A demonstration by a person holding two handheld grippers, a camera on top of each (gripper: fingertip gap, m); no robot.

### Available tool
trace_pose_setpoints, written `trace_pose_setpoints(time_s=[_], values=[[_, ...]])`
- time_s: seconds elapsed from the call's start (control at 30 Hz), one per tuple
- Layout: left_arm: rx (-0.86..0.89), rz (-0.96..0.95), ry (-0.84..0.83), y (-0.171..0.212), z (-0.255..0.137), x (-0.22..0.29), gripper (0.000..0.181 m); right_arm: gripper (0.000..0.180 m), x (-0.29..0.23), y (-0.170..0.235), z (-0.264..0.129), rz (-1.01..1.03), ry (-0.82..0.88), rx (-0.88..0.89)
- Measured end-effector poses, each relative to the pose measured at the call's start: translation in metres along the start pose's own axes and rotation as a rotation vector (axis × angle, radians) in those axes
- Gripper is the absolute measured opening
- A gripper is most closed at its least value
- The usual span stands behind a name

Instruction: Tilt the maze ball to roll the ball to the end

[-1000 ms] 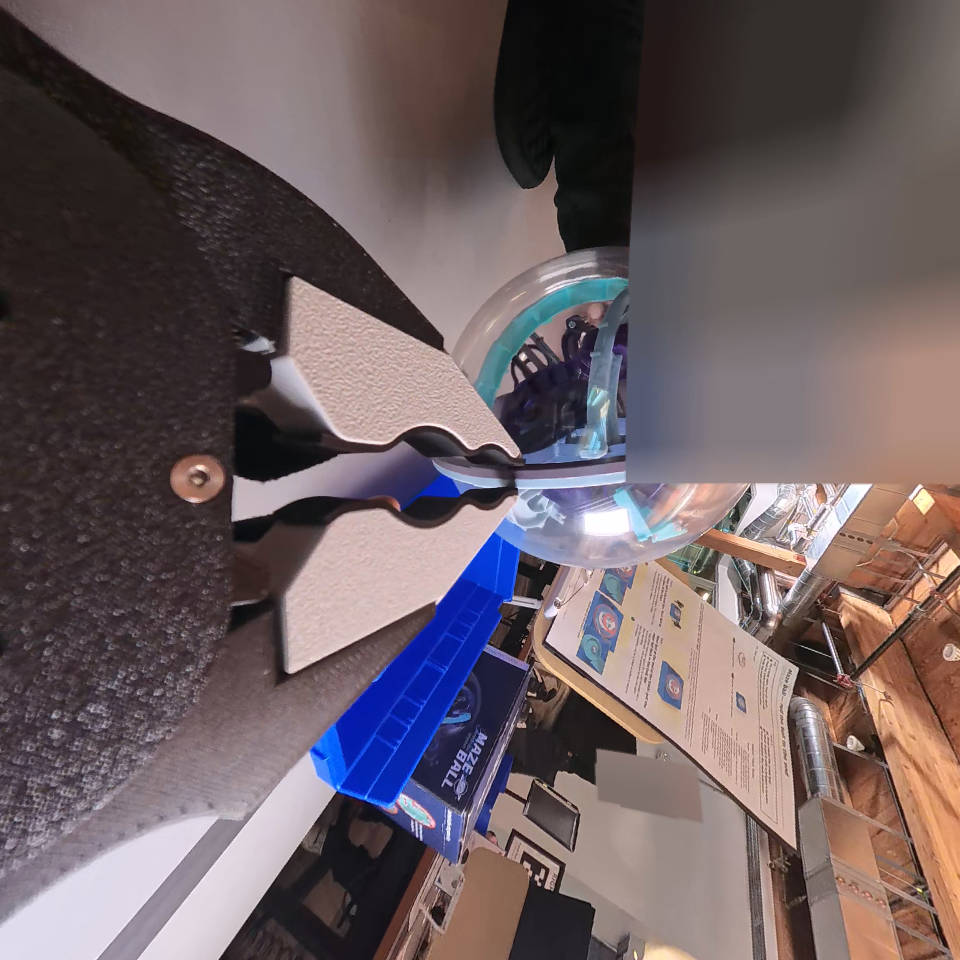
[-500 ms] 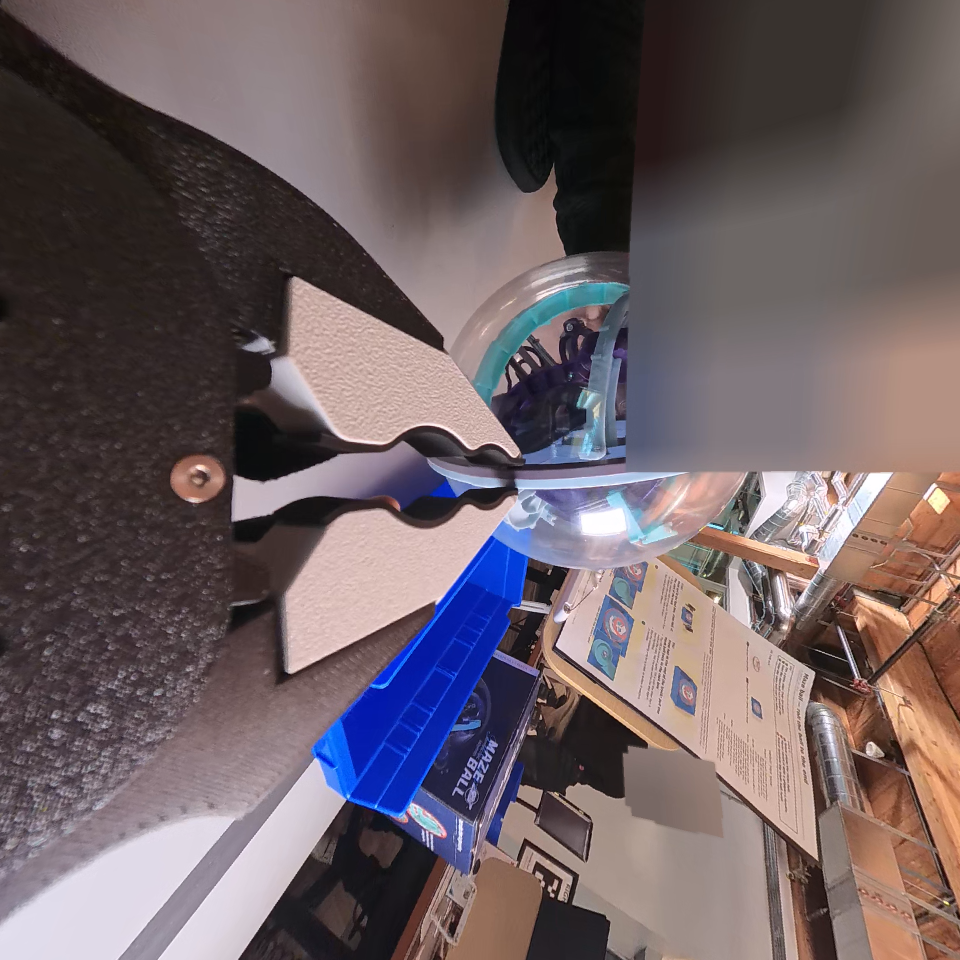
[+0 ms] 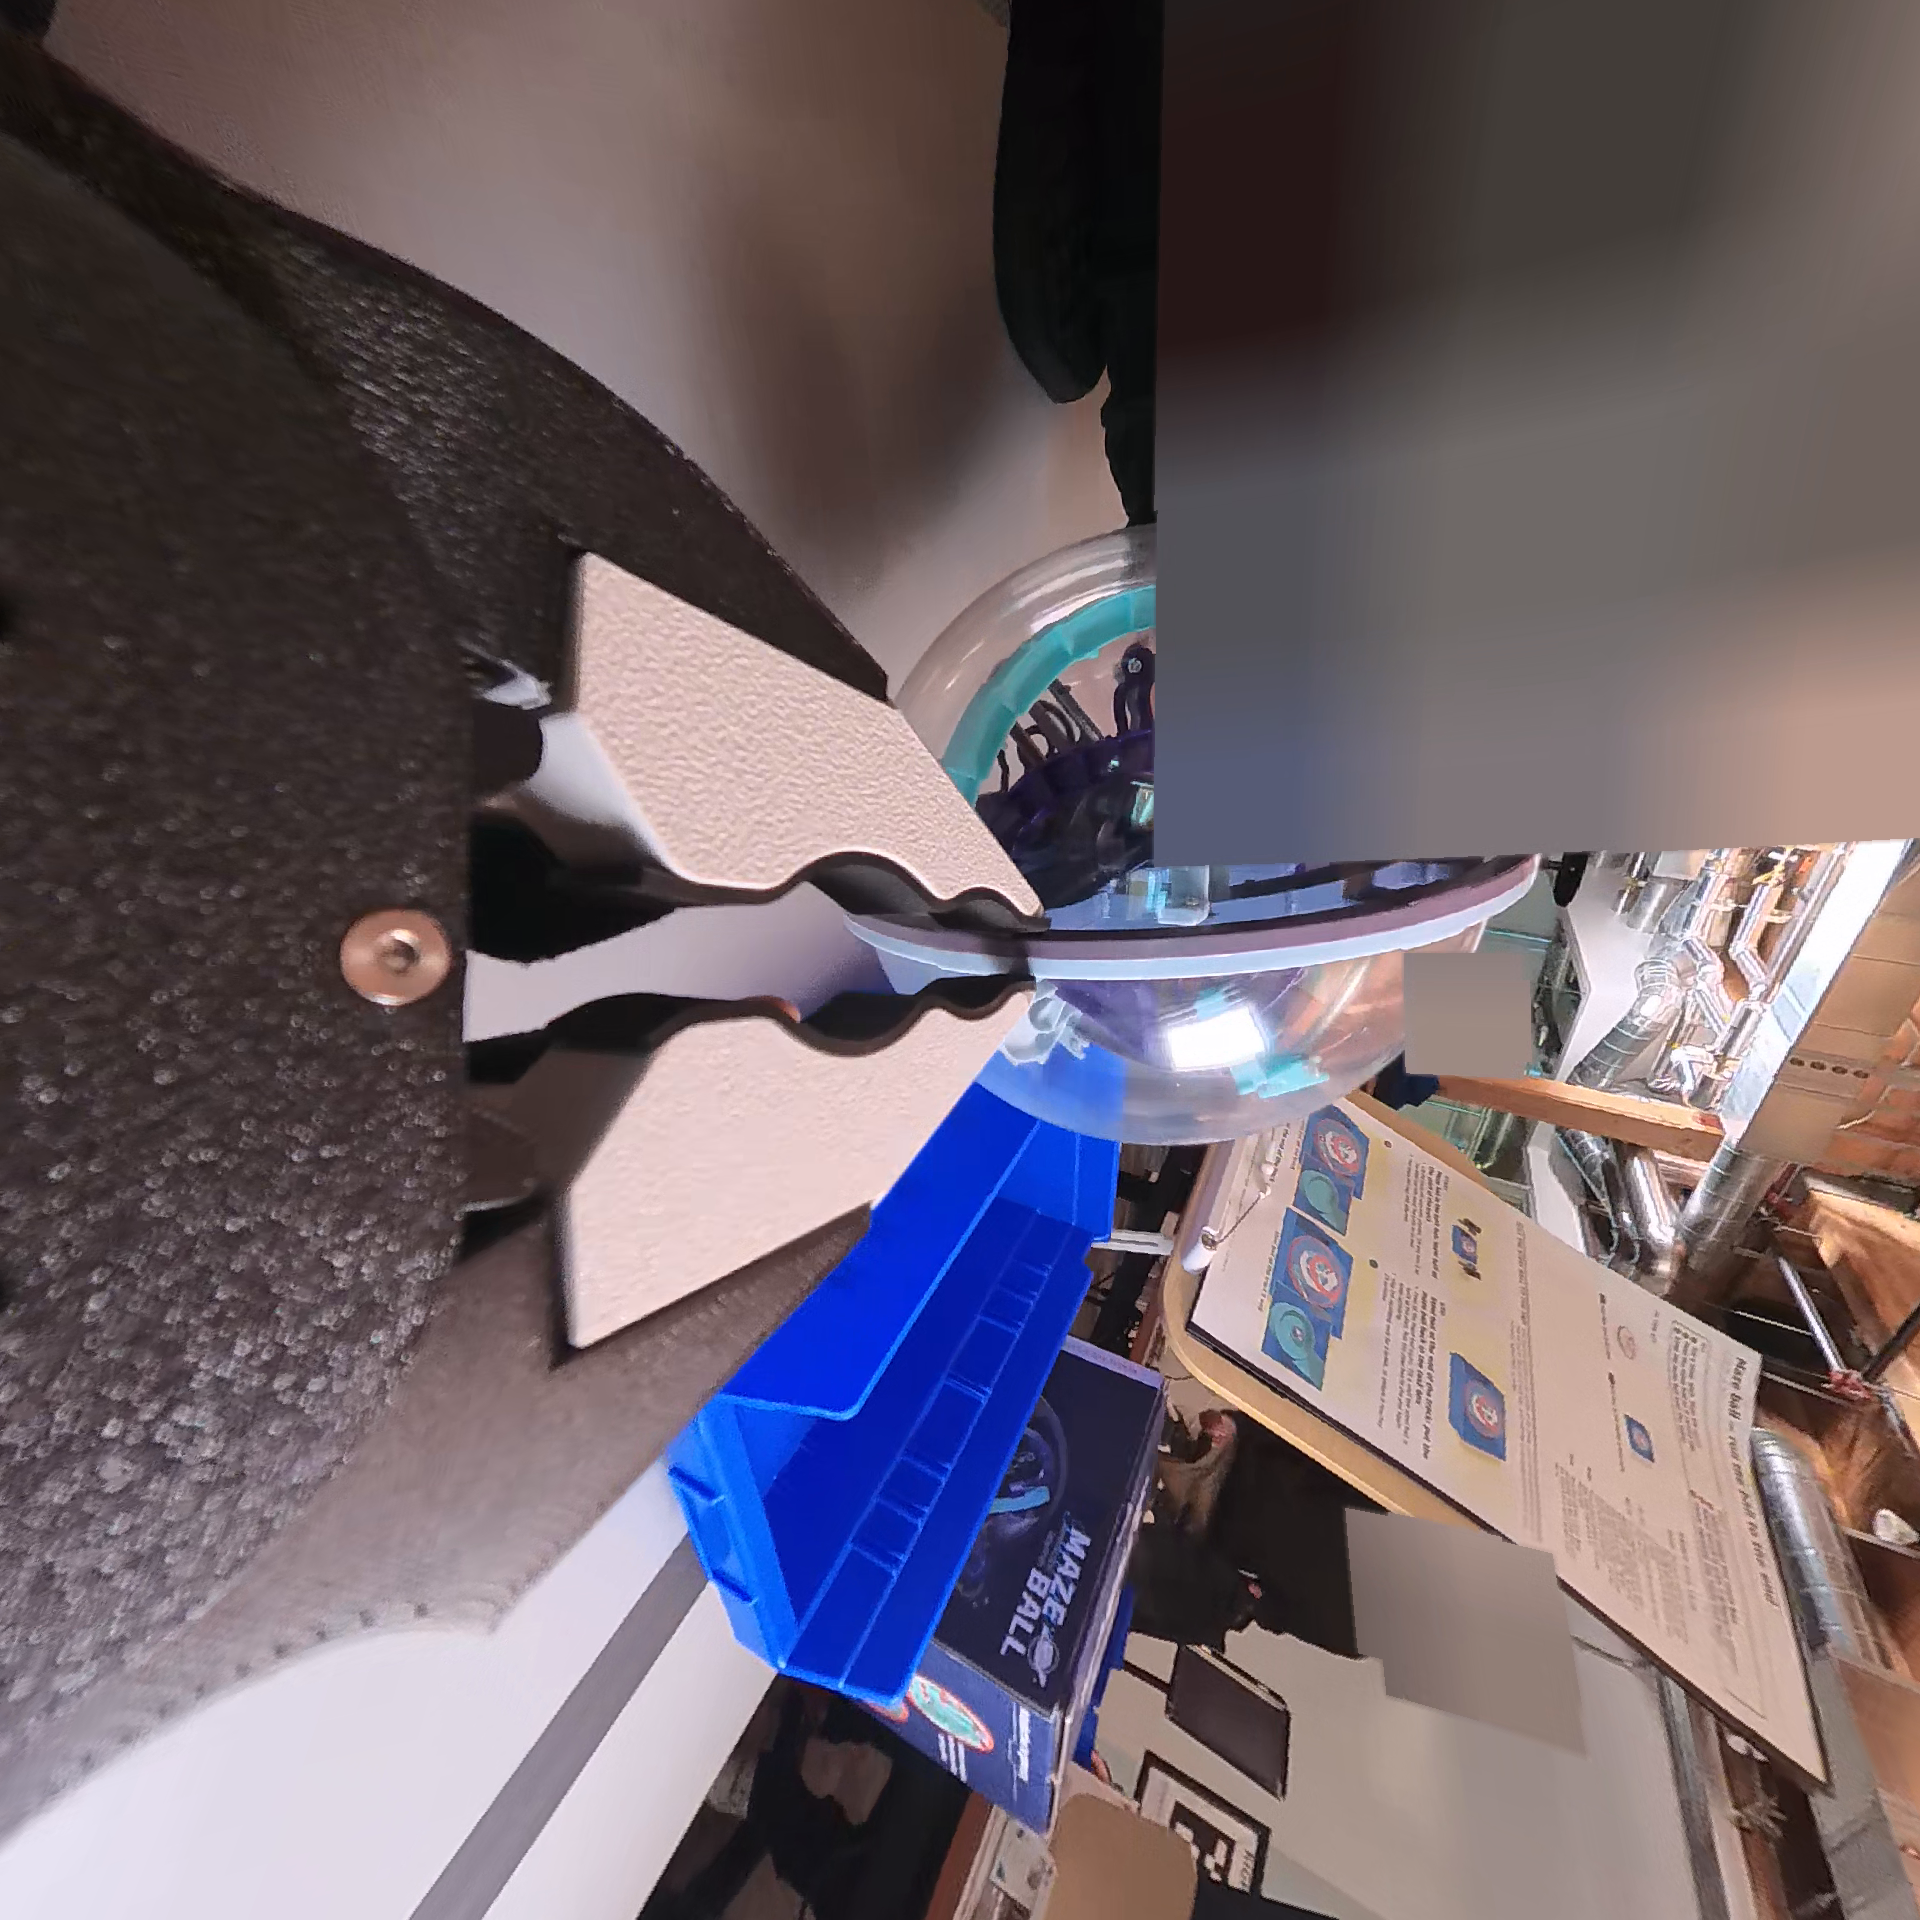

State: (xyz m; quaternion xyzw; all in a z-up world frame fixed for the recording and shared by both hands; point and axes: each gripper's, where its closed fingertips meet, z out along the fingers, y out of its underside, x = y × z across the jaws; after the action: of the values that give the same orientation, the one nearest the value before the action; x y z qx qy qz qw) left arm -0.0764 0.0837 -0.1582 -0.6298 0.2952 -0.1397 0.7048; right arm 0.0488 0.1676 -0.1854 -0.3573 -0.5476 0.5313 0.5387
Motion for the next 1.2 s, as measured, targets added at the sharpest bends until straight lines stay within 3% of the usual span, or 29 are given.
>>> trace_pose_setpoints(time_s=[0.87,1.2], values=[[-0.079,-0.363,-0.047,0.042,0.005,-0.02,0.006,0.005,0.006,0.048,0.007,0.204,-0.027,-0.144],[-0.136,-0.812,-0.013,0.067,0.003,-0.026,0.007,0.006,-0.021,0.092,0.01,0.505,-0.163,-0.433]])
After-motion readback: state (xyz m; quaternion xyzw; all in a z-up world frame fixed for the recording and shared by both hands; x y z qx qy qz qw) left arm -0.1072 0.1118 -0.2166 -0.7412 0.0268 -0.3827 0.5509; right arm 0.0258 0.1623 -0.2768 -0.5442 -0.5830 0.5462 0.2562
